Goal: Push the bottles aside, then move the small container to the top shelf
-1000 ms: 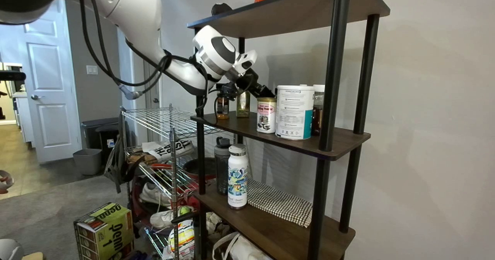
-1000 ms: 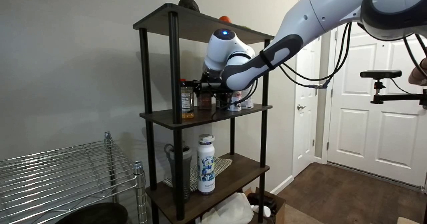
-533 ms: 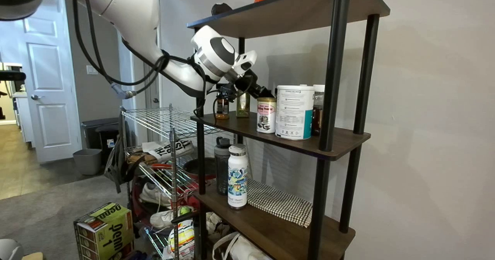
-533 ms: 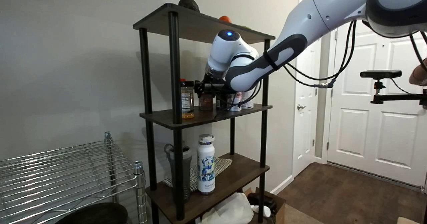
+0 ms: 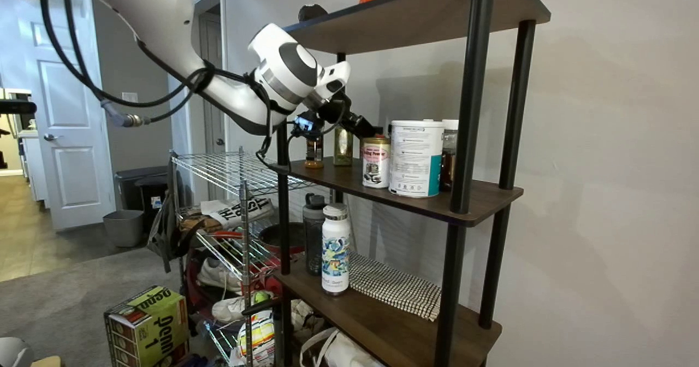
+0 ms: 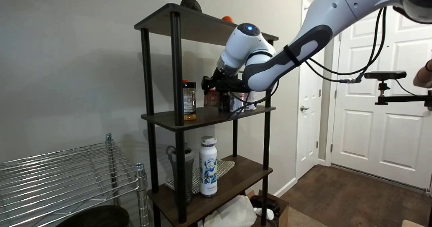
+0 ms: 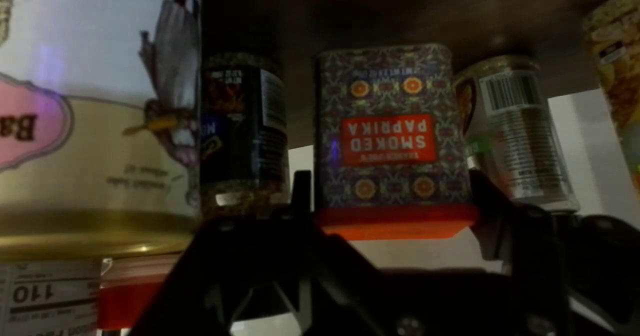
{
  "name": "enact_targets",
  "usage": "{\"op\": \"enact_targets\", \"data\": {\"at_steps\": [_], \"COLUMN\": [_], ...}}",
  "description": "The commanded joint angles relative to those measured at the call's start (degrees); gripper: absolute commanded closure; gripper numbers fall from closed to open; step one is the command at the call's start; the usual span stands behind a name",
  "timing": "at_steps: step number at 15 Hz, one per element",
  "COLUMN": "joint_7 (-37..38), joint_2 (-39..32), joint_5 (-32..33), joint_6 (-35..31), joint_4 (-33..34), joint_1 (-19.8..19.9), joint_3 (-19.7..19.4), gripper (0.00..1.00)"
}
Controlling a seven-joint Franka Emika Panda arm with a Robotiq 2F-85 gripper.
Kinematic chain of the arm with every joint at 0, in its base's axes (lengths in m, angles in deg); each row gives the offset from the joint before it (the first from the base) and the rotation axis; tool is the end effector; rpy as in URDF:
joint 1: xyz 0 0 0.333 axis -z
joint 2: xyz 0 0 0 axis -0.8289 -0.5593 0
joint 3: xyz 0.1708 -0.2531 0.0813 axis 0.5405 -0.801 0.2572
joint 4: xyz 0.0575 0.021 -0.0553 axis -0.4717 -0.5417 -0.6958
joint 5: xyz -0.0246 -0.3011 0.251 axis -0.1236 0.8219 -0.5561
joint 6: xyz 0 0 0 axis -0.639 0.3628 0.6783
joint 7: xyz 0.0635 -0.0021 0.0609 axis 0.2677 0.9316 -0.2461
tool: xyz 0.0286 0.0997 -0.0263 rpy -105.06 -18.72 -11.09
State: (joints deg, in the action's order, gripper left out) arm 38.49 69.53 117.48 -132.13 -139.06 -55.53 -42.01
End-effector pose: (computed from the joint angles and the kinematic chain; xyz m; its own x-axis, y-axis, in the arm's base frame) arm 0.6233 0.0753 0.5287 0.5373 -0.2599 0.8023 -0.3001 -0.9480 -0.1061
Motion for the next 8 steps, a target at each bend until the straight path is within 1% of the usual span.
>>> {"op": "enact_targets", "data": {"at_steps": [1,8], "joint_7": [0.59,-0.07], "joint_2": [5.40,11.31], "joint_5": [-0.13,-0.09], "joint_6": [-3.38,-6.55], "joint_4": [-5.70,-11.23], "joint_1": [0.46,0.13], "joint_3": [-0.29,-0.39], "gripper": [0.51,0.51]}}
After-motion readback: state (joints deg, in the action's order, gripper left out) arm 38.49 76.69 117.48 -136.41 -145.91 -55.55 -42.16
